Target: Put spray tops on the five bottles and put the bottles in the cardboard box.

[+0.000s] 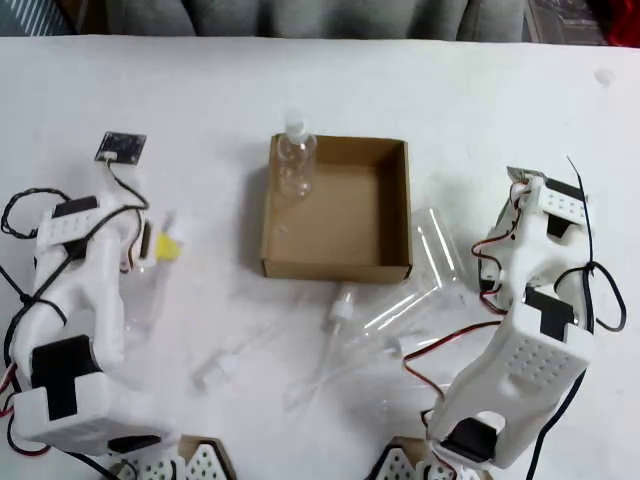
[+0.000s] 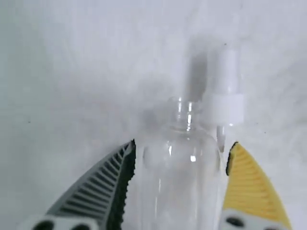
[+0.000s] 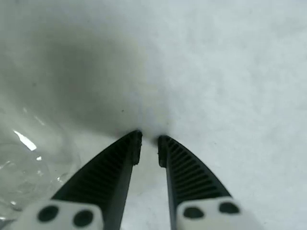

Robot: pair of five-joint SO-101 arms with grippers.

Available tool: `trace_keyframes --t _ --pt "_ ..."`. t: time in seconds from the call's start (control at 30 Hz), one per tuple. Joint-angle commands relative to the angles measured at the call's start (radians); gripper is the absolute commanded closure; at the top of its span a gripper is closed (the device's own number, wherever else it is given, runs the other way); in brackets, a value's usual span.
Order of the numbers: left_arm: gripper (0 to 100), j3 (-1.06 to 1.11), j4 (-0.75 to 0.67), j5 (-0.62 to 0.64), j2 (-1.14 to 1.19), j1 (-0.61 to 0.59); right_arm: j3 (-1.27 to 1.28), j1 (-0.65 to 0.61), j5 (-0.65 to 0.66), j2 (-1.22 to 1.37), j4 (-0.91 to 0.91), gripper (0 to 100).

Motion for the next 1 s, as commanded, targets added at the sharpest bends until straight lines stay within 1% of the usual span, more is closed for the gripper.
trace_keyframes --t 0.0,0.1,0.23,0.3,0.37,0.83,0.9,0.97 --pt "72 -0.043 0.017 -0.017 -0.036 0.007 0.008 -0.047 0.015 0.008 -0.016 98.2" --pt "72 -0.041 0.014 -0.023 -0.033 0.004 0.008 -0.047 0.015 0.008 -0.016 98.2" --pt "72 -0.038 0.000 -0.061 -0.030 -0.042 0.008 -0.042 0.015 0.008 -0.016 98.2" --pt "72 -0.009 -0.064 -0.064 -0.019 -0.062 0.008 -0.042 0.015 0.008 -0.016 98.2" --pt "72 0.008 -0.092 -0.064 -0.010 -0.062 0.008 -0.044 0.015 0.008 -0.016 98.2" --pt "72 0.015 -0.091 -0.064 -0.002 -0.070 0.008 -0.041 0.015 0.008 -0.016 98.2" --pt "72 0.017 -0.086 -0.098 -0.002 -0.068 0.008 -0.041 0.015 0.008 -0.016 98.2" --pt "72 0.017 -0.066 -0.176 -0.001 -0.059 0.008 -0.041 0.015 0.008 -0.016 98.2"
